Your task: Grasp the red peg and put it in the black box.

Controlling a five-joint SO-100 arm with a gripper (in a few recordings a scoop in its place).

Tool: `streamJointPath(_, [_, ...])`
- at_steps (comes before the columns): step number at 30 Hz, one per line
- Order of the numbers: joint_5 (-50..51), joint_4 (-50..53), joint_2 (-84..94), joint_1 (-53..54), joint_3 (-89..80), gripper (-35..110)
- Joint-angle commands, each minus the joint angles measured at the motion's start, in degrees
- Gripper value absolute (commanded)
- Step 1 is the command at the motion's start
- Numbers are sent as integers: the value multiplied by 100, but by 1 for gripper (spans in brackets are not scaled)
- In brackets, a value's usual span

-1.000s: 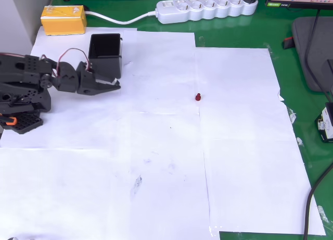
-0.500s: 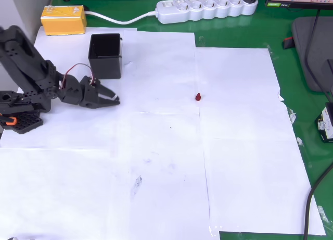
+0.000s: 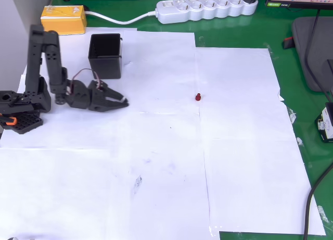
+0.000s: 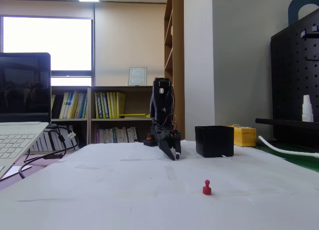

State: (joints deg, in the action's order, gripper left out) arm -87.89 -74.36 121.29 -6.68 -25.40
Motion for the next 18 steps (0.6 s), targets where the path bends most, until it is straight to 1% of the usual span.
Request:
streamJointPath(1, [-18, -378, 554, -88, -782, 0])
streamJointPath(5, [79, -431, 870, -44, -1354, 3])
streamJointPath(14, [-105, 246, 1037, -70, -2232, 6])
streamJointPath(16, [-123, 378, 1020, -53, -2303, 9])
streamJointPath(18, [-123, 756, 896, -44, -2355, 17])
